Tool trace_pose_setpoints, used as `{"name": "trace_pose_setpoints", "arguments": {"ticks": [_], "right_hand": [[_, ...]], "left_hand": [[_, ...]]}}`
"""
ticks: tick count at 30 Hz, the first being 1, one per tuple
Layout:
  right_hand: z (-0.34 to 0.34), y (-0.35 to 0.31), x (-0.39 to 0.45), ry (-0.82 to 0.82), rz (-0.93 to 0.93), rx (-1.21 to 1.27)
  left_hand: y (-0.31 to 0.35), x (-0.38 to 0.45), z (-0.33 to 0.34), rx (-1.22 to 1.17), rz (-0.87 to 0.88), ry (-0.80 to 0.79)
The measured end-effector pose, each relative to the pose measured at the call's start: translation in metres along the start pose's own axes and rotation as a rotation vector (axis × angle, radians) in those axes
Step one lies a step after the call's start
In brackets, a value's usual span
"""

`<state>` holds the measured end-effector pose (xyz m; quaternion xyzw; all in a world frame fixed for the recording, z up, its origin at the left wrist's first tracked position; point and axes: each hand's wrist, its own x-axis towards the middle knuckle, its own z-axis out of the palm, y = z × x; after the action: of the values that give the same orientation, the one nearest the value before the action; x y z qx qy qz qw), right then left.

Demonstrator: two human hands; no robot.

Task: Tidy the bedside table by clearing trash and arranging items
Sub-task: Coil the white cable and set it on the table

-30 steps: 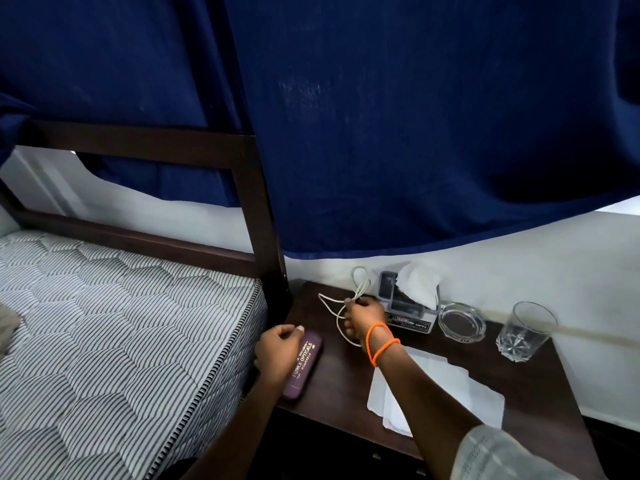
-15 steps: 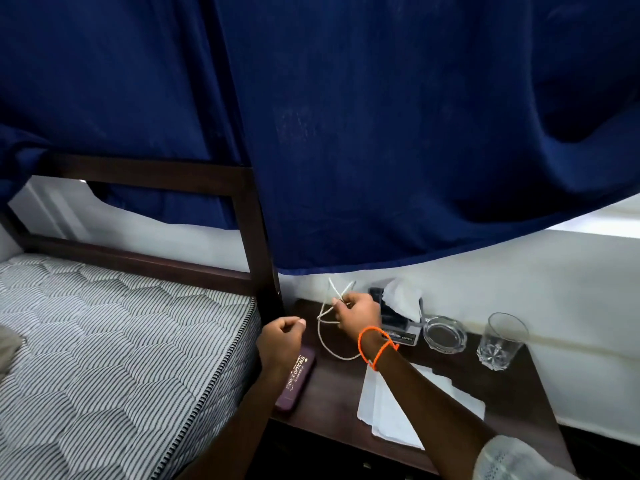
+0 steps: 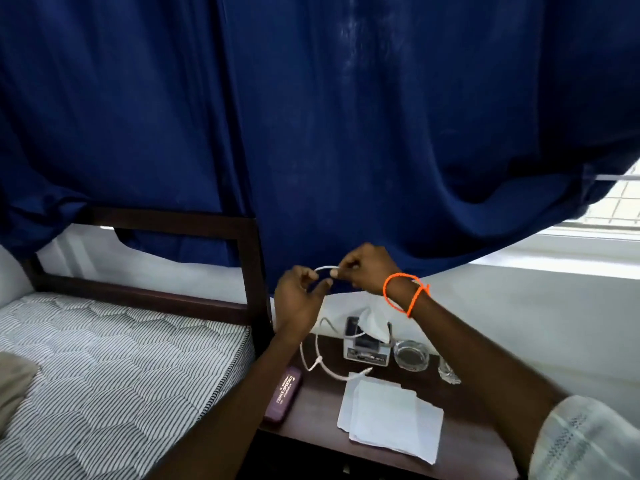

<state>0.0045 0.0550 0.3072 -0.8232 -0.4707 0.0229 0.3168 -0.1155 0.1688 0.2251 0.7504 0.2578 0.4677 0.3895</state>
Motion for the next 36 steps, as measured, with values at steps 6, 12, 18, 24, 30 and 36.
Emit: {"name": "trace_pose_setpoints", "arguments": {"ticks": [6, 12, 18, 24, 30, 36], "right_hand": [[-0.083, -0.038, -0.012, 0.158, -0.144, 0.007], [-0.132, -0.048, -0.013, 0.257, -0.109, 0.347], [-0.151, -0.045, -0.018, 0.318, -0.069, 0.491], [-0.156, -0.019, -0.014, 0.233, -0.022, 0.567], [-0.15, -0.014, -0.019, 0.023, -0.1, 0.457], [-0.131, -0.017, -0.011, 0.133, -0.179, 0.406]], "left_hand": [[0.07, 0.021, -0.01, -0.04, 0.205, 0.014], [0.099, 0.031, -0.011, -0.122, 0.161, 0.037], [0.103, 0.027, -0.008, -0.351, -0.06, -0.267], [0.121, 0.026, -0.008, -0.479, -0.127, -0.248], [0.151, 0.042, -0.006, -0.445, -0.105, -0.236], [0.163, 0.047, 0.004, -0.383, -0.062, -0.367]]}}
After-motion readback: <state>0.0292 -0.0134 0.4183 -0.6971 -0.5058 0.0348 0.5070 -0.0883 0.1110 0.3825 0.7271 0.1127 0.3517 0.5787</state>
